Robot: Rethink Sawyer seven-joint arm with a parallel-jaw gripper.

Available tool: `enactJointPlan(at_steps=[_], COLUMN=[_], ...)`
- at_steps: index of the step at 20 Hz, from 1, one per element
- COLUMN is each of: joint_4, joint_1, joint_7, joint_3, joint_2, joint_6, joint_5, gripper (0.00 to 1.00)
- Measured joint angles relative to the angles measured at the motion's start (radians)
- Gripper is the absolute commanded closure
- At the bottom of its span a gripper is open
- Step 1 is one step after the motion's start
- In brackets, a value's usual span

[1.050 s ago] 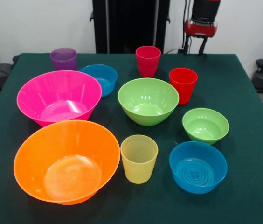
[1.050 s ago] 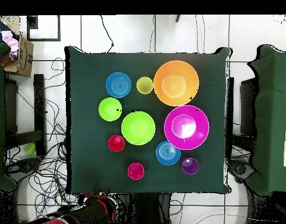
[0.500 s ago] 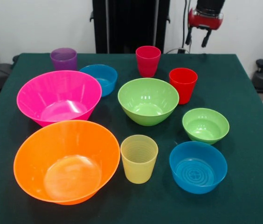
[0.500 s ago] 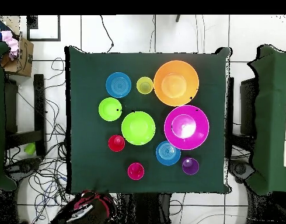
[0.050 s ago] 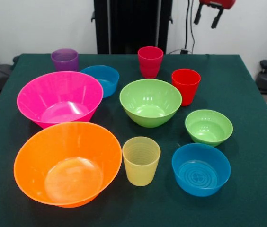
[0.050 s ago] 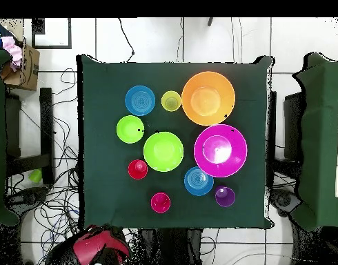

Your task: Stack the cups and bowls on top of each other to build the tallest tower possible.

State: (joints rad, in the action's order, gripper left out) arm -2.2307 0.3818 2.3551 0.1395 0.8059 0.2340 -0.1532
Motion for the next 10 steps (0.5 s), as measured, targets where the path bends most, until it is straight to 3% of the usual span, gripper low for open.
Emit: enactJointPlan(at_steps=[5,10], joint_4=[0.002,0.039], joint_1=[-0.054,-0.049], joint_7=[0.000,0.000], joint_3=[-0.027,-0.022], joint_2=[-0.019,-0.132], joint_6=[-0.045,-0.146], joint_5=[-0.029,-0.074], gripper=[0.00,0.00])
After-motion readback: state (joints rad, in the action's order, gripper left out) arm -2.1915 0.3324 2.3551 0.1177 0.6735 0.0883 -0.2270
